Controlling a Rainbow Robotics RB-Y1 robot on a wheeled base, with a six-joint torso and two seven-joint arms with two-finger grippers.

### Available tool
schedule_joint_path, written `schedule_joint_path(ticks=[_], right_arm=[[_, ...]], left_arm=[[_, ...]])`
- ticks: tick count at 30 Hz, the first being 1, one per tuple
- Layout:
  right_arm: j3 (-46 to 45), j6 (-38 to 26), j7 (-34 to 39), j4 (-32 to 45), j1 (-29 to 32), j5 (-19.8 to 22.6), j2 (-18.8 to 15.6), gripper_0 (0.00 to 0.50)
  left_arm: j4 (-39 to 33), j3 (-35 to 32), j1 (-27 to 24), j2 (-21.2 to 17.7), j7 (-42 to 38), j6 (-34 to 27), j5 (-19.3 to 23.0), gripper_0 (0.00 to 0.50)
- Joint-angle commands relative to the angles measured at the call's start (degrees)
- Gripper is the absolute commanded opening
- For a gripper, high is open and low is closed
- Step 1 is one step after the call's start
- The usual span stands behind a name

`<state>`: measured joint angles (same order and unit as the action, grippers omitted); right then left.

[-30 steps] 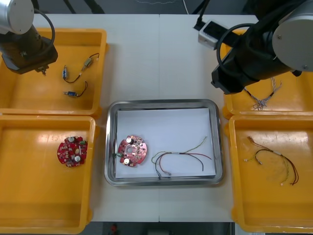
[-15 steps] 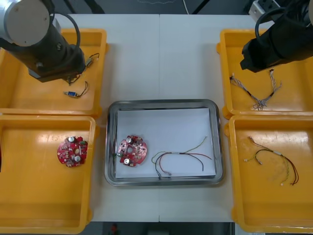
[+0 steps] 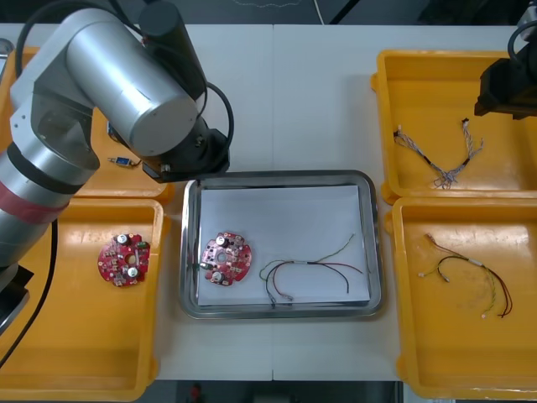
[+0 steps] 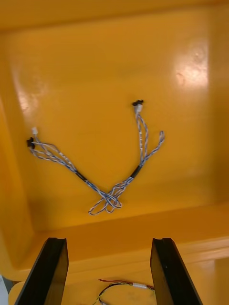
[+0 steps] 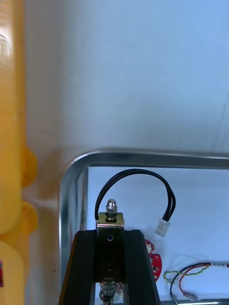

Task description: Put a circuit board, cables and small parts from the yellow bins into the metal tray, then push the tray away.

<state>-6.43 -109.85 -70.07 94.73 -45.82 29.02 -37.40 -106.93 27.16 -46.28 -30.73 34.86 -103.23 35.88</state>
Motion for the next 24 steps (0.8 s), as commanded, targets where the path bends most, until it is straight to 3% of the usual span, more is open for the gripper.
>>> schedule_joint_path(ticks=[1, 12, 20, 21, 22, 23, 24], right_arm=[[-4.4, -0.2, 6.4, -2.7, -0.8, -0.7, -2.2, 0.5], [-4.0, -0.2, 18.4, -13.6, -0.8, -4.1, -0.6, 0.5], [-4.0, 3.0, 20.0, -16.7, -0.8, -7.6, 2.2, 0.5], [-4.0, 3.5, 20.1, -16.9, -0.8, -8.1, 2.7, 0.5], [-3.9, 4.3, 20.4, -16.9, -0.8, -8.7, 3.3, 0.5], [-4.0, 4.9, 20.7, -16.9, -0.8, -9.2, 3.7, 0.5], [-4.0, 5.2, 20.8, -16.9, -0.8, -9.5, 3.9, 0.5]], left_arm=[[0.8, 3.6, 0.0, 1.9, -2.5, 2.2, -0.7, 0.0], [8.3, 10.4, 0.3, 2.3, -2.2, 9.4, -2.0, 0.0], [8.5, 12.2, 2.3, 2.3, -2.2, 11.9, -4.4, 0.017], [8.5, 12.2, 2.3, 2.3, -2.2, 11.9, -4.3, 0.099], [8.5, 12.2, 2.3, 2.3, -2.4, 11.9, -4.3, 0.35], [8.4, 12.2, 2.3, 2.4, -2.5, 11.9, -4.3, 0.488], [8.4, 12.2, 2.3, 2.4, -2.6, 11.9, -4.3, 0.5]])
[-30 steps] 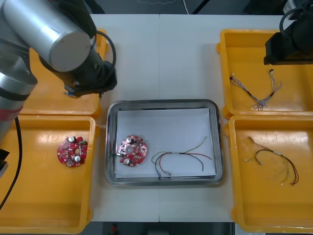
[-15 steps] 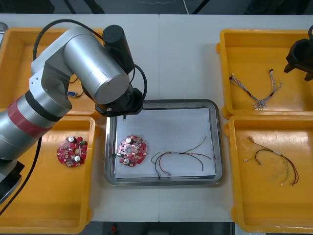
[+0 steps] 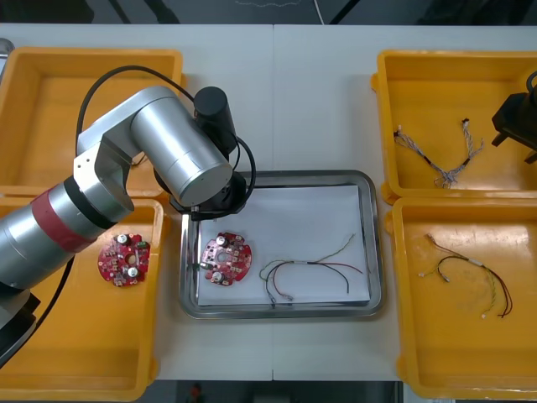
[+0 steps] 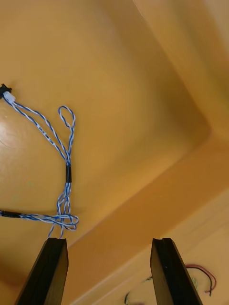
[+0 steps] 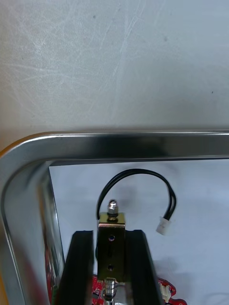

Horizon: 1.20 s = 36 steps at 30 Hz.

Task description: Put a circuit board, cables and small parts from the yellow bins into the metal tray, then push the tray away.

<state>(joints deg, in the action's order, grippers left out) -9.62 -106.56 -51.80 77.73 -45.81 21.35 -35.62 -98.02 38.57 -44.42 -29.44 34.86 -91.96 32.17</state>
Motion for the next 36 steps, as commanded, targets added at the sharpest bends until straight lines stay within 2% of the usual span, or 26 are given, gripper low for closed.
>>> schedule_joint_path(ticks=[1, 7, 11, 20, 26, 30, 36], right_arm=[[-0.8, 2.7, 3.0, -0.2, -0.8, -2.3, 2.7, 0.5], [-0.8, 6.1, 8.1, -1.4, -0.8, -2.0, 4.5, 0.5], [-0.8, 8.5, 9.1, -3.5, -0.8, -1.8, 5.2, 0.5], [-0.9, 15.1, 9.2, -10.1, -0.8, -1.1, 6.0, 0.5], [-0.8, 18.7, 9.4, -14.4, -0.8, -0.5, 6.5, 0.5], [-0.8, 20.1, 9.4, -16.1, -0.8, -0.2, 7.1, 0.5], [-0.8, 21.3, 10.1, -18.6, -0.8, 0.8, 7.1, 0.5]], left_arm=[[-0.5, 0.8, 0.4, 1.2, -2.7, 0.7, -0.6, 0.5], [-1.3, 0.8, 0.4, 1.1, -3.4, 1.0, -0.5, 0.5], [-3.5, -0.1, 0.4, 1.2, -4.2, 0.0, -0.4, 0.5], [-9.7, -8.0, 0.0, 0.0, -2.4, -8.1, 1.6, 0.5], [-10.0, -16.0, -1.3, -2.4, 3.7, -12.8, 5.4, 0.5], [-8.9, -20.4, -1.5, -4.3, 7.7, -13.6, 7.2, 0.5], [-5.0, -23.1, -2.1, -6.8, 13.7, -13.2, 6.2, 0.5]])
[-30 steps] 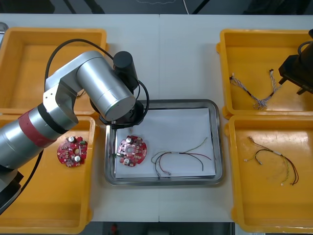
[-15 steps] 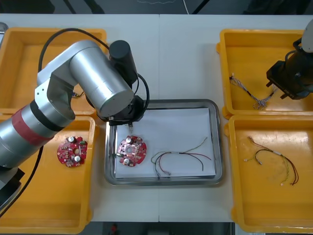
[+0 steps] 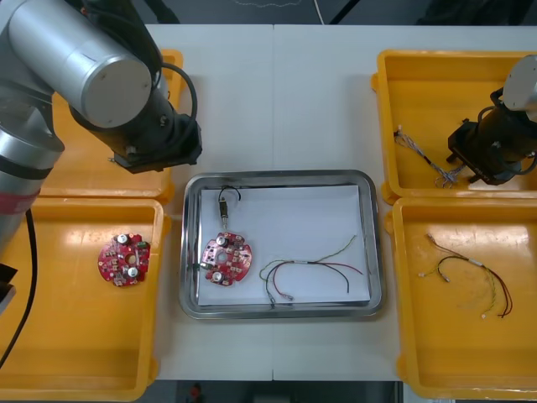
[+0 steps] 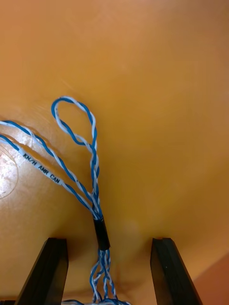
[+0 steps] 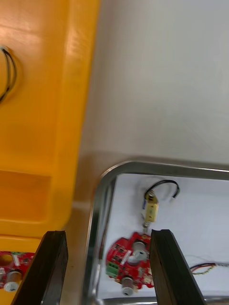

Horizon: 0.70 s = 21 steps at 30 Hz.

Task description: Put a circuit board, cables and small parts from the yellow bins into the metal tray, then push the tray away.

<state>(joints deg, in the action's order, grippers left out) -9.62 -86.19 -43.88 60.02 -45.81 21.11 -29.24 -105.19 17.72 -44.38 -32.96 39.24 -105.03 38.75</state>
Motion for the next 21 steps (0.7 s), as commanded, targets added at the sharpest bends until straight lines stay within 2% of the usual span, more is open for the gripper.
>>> schedule_joint_path(ticks=[1, 4, 5, 6, 7, 8, 9, 15, 18, 21], right_arm=[[-0.8, 0.9, 2.3, -1.1, -0.8, 1.1, 0.8, 0.5], [-0.8, 0.9, 2.4, -2.1, -0.8, 1.7, 0.8, 0.5], [-0.8, 1.0, 2.4, -2.5, -0.8, 1.7, 0.8, 0.485], [-0.8, 1.1, 2.5, -2.6, -0.8, 1.7, 0.8, 0.406], [-0.8, 1.0, 2.6, -3.0, -0.8, 2.0, 0.9, 0.155], [-0.8, 1.0, 2.5, -3.1, -0.8, 2.2, 0.8, 0.094], [-0.8, 1.0, 2.5, -3.2, -0.7, 2.4, 0.8, 0.0], [-0.8, 0.4, 2.0, -2.7, -0.8, 2.3, 0.4, 0.0], [-0.8, -1.1, 1.9, -0.5, -0.8, 2.2, -0.2, 0.0], [-1.5, -3.6, 1.9, 2.3, -0.8, 2.2, -0.6, 0.0]], left_arm=[[2.7, -2.5, -2.2, -3.4, 10.0, -0.1, -0.6, 0.5], [6.7, -4.5, -3.4, -3.6, 13.7, 1.2, -1.6, 0.5], [7.8, -5.0, -3.7, -3.6, 14.6, 1.7, -1.8, 0.5], [8.5, -5.3, -4.0, -3.6, 15.2, 2.0, -2.0, 0.5], [10.4, -5.7, -4.7, -3.7, 17.0, 2.8, -2.9, 0.5], [11.2, -5.9, -5.0, -3.7, 17.8, 3.0, -3.3, 0.5], [12.9, -6.5, -5.6, -3.8, 19.5, 3.4, -4.0, 0.5], [20.3, -9.7, -7.5, -4.0, 25.5, 7.6, -6.1, 0.5], [23.0, -9.9, -7.6, -4.0, 28.2, 10.2, -8.5, 0.5], [25.7, -10.0, -7.7, -4.0, 29.1, 13.4, -9.0, 0.5]])
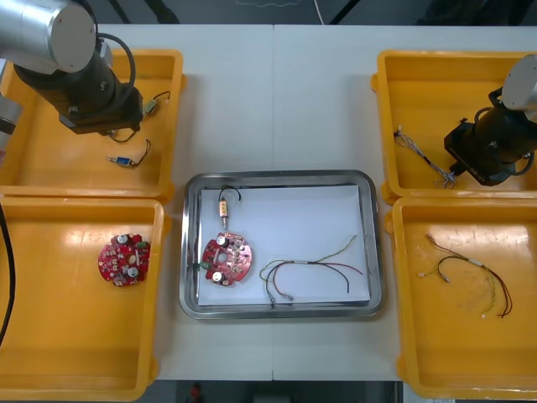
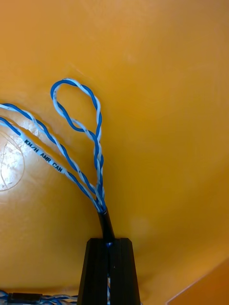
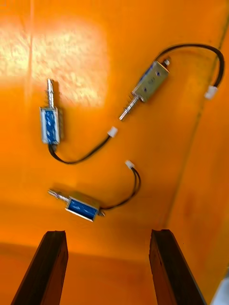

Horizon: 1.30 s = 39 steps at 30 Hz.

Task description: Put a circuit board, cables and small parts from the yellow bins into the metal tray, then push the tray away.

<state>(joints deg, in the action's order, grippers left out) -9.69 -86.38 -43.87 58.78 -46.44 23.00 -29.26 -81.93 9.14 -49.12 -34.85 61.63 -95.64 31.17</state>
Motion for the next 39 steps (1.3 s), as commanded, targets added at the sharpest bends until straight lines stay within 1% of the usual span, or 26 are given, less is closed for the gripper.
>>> schedule_joint_path(ticks=[1, 5, 10, 14, 18, 23, 25, 28, 29, 32, 36, 37, 38, 39], right_arm=[[-1.6, -4.1, 1.9, 4.2, -0.1, 0.3, -0.7, 0.0], [-3.3, -10.4, 1.6, 9.9, -0.1, 0.3, -1.8, 0.0], [-5.2, -19.0, 0.7, 18.0, -0.1, 0.3, -2.8, 0.0], [-5.9, -23.4, 0.0, 22.8, -0.1, 0.7, -3.4, 0.0], [-5.9, -23.6, -1.0, 26.1, -0.2, 2.1, -4.5, 0.0], [-5.3, -23.6, -2.4, 28.8, -0.1, 7.1, -6.6, 0.0], [-3.7, -23.6, -3.1, 30.7, -0.2, 9.4, -7.8, 0.0], [-0.9, -23.6, -3.7, 33.7, -0.1, 11.3, -9.1, 0.0], [-0.4, -23.6, -3.8, 34.3, -0.1, 11.7, -9.4, 0.0], [2.5, -23.6, -4.6, 37.3, -0.1, 15.2, -10.9, 0.0], [4.8, -23.6, -5.5, 40.8, -0.1, 18.9, -12.2, 0.0], [5.4, -23.6, -5.9, 41.9, -0.1, 20.1, -12.7, 0.0], [6.1, -23.6, -6.3, 43.3, -0.2, 21.3, -13.0, 0.0], [6.3, -23.6, -6.5, 44.0, -0.1, 21.9, -13.3, 0.0]], left_arm=[[2.9, -1.4, -2.9, -2.1, 6.8, 4.8, -1.6, 0.5], [6.3, -1.5, -3.5, -2.1, 7.9, 8.9, -2.3, 0.5], [11.4, -2.0, -4.5, -2.1, 12.3, 13.4, -3.1, 0.5], [14.5, -1.9, -4.7, -2.1, 14.0, 16.6, -3.5, 0.5], [16.9, -1.9, -4.7, -2.0, 15.0, 19.6, -3.5, 0.5], [19.0, -0.1, -4.6, -1.7, 15.5, 22.6, -3.2, 0.5], [20.6, 1.3, -4.6, -1.4, 15.5, 24.4, -3.0, 0.5], [22.3, 2.5, -4.6, -1.0, 15.5, 26.5, -3.0, 0.5], [22.8, 2.6, -4.6, -0.9, 15.5, 26.7, -3.0, 0.5], [24.3, 3.2, -4.6, -0.3, 15.7, 28.1, -3.1, 0.5], [24.9, 3.3, -4.5, 0.1, 15.9, 28.5, -2.8, 0.5], [24.9, 3.7, -4.3, 0.1, 15.8, 28.5, -2.5, 0.389], [24.9, 4.0, -4.3, 0.1, 15.7, 28.6, -2.3, 0.132], [24.8, 4.2, -4.1, 0.1, 15.7, 28.6, -2.2, 0.002]])
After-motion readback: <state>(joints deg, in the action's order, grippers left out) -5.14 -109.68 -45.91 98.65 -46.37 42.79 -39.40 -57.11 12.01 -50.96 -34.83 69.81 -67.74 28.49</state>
